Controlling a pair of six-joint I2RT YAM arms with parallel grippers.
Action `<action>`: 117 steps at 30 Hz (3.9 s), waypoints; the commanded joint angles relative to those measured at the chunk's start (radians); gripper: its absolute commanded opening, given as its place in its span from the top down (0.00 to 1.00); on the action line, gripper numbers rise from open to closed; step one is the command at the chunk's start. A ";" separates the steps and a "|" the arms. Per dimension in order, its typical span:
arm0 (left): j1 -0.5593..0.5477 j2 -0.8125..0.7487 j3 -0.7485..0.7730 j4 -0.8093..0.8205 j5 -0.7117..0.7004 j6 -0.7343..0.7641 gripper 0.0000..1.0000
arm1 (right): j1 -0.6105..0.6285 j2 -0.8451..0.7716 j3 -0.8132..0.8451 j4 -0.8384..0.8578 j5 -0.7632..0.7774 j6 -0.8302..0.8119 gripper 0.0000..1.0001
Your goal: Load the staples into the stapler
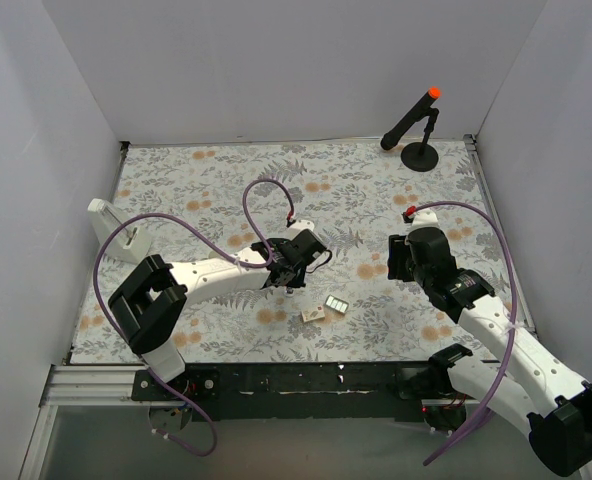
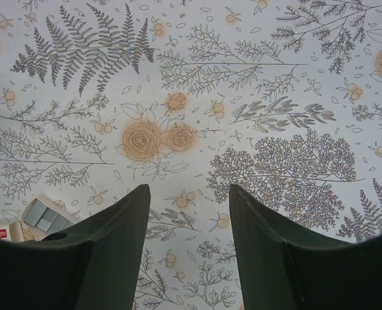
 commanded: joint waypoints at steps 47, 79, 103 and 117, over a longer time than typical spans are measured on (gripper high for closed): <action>0.008 -0.077 -0.031 0.034 0.000 -0.038 1.00 | -0.006 0.002 0.057 0.022 -0.010 0.010 0.40; 0.016 -0.103 -0.023 0.044 0.018 -0.049 1.00 | -0.004 0.014 0.065 0.025 -0.022 0.013 0.40; 0.020 -0.087 -0.037 0.049 0.030 -0.050 1.00 | -0.006 0.014 0.066 0.019 -0.027 0.015 0.40; 0.022 -0.069 -0.035 0.047 0.038 -0.049 1.00 | -0.006 0.022 0.071 0.021 -0.030 0.015 0.40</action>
